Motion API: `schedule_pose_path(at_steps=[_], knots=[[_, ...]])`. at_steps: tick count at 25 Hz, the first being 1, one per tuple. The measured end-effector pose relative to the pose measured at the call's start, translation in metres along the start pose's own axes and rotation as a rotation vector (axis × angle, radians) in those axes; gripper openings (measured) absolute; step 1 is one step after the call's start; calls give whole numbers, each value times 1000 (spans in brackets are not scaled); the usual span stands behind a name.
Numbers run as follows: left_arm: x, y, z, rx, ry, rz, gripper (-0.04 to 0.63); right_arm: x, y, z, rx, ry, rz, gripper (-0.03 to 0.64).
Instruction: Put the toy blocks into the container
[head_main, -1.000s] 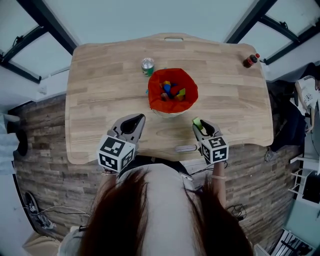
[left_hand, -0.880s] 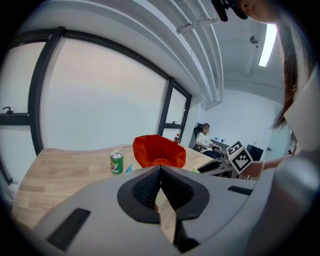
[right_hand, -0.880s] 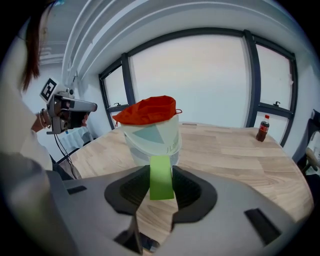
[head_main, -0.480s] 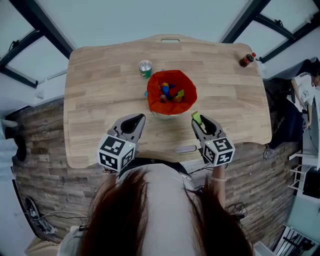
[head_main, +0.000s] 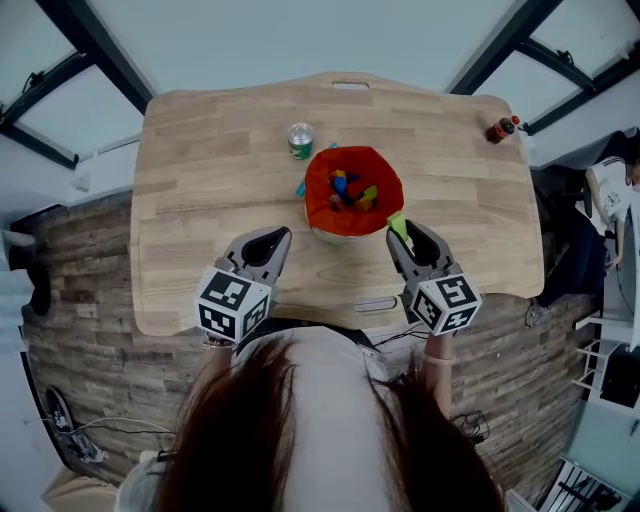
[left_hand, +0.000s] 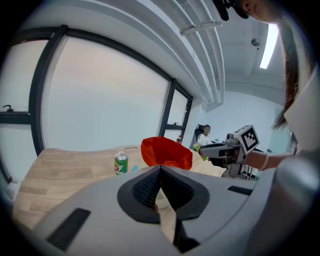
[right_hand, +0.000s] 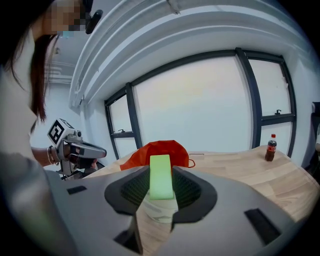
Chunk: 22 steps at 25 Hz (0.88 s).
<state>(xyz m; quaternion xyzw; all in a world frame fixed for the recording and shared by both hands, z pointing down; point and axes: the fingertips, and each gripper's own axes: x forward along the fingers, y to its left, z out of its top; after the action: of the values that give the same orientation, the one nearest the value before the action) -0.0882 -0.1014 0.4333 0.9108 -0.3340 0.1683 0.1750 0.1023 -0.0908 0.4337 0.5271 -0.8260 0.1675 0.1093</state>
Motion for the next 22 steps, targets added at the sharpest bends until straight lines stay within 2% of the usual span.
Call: schedule_pose_path(at_steps=[10,22], knots=[[-11,14,0,-13,-18,37,9,23,8,25,-46,-49,17,150],[-22,27,1,-26,-33,79,9,55,17,37,-108,-44,41,152]])
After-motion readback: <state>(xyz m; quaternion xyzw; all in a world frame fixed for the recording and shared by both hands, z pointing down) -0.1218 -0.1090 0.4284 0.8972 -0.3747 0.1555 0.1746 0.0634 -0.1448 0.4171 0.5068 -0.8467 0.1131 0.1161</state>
